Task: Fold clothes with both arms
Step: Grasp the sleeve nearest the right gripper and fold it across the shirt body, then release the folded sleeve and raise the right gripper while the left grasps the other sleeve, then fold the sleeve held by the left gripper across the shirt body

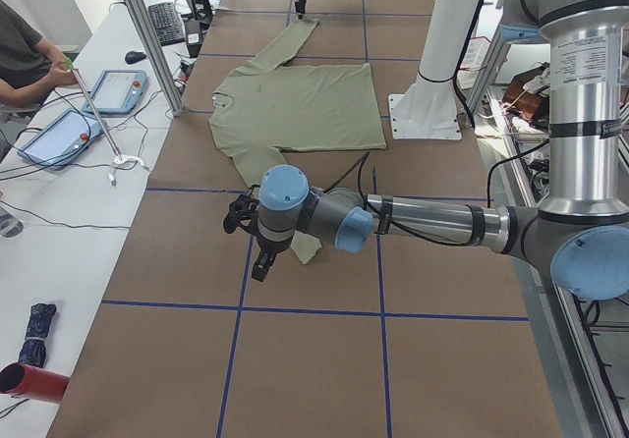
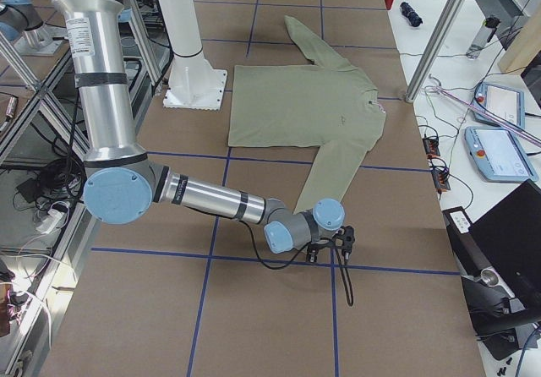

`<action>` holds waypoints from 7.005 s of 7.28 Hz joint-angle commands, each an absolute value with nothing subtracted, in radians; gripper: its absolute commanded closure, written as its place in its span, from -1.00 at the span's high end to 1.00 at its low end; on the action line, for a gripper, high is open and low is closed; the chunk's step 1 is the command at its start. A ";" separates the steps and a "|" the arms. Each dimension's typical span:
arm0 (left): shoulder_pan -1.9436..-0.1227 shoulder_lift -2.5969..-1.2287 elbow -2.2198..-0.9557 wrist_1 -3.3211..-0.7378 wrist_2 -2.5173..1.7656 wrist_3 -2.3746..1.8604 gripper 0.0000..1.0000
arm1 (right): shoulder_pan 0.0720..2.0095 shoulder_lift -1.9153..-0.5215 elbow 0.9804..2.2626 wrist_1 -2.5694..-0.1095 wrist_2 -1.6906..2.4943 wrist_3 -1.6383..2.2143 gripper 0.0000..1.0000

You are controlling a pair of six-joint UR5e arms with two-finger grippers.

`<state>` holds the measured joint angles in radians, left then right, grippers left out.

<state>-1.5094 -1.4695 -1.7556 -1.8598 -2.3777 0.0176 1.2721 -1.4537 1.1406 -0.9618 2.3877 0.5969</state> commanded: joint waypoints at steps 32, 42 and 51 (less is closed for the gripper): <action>-1.078 -1.542 -1.408 -2.278 -2.490 -0.712 0.51 | 0.825 -0.969 1.601 -1.011 2.060 1.643 1.00; -1.071 -1.566 -1.584 -2.269 -2.618 -0.829 -1.00 | 0.853 -1.035 1.663 -1.009 2.074 1.634 1.00; -0.645 -2.642 -1.163 -2.394 -1.861 -1.741 -1.00 | 1.261 -1.385 1.634 -1.009 2.327 0.912 1.00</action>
